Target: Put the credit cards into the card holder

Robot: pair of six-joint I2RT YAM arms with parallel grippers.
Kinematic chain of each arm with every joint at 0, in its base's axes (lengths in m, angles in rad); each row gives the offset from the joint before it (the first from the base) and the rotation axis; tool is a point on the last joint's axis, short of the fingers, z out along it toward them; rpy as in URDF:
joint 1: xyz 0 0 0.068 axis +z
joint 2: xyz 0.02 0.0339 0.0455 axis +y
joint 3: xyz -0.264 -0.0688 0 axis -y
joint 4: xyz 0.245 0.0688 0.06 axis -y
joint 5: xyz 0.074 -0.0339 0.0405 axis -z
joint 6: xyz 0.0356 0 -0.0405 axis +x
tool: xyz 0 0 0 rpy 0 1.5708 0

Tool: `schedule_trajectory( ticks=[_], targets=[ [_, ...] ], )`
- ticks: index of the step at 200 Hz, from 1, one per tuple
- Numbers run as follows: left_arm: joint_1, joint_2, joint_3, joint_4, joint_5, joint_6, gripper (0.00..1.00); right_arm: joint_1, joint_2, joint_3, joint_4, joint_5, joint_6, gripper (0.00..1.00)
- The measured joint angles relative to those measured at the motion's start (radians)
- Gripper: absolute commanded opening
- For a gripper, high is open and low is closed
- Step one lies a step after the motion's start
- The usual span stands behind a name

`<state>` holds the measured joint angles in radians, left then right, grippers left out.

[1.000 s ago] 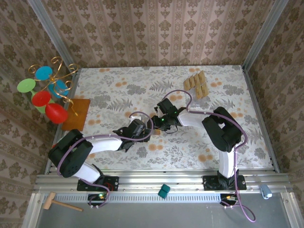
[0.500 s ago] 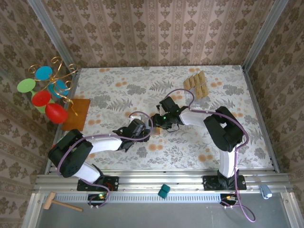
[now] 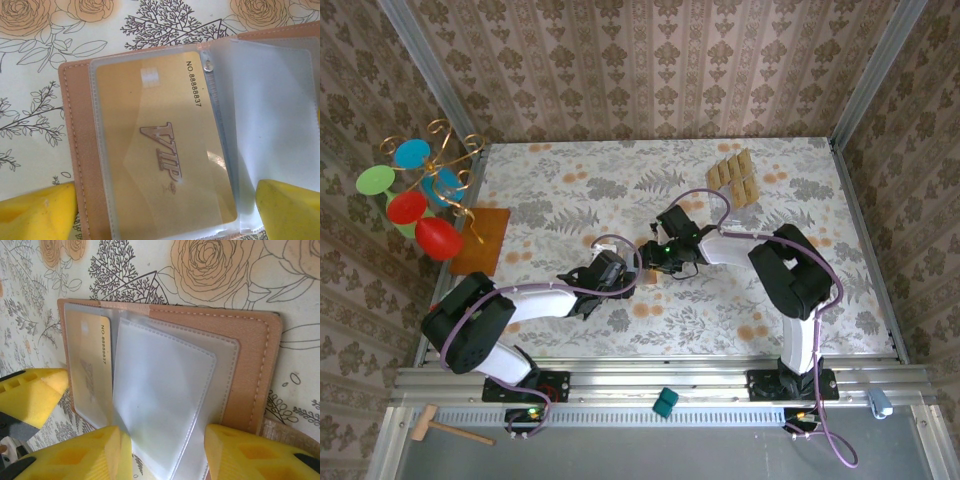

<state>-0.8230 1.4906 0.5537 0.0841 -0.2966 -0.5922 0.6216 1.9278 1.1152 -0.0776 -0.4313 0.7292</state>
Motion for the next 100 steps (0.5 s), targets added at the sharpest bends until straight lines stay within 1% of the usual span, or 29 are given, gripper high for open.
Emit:
schedule_trajectory(
  ticks=[100],
  targets=[
    [0.0, -0.001, 0.0, 0.0, 0.0, 0.0, 0.94, 0.0, 0.038, 0.051, 0.0, -0.026, 0.011, 0.49]
  ],
)
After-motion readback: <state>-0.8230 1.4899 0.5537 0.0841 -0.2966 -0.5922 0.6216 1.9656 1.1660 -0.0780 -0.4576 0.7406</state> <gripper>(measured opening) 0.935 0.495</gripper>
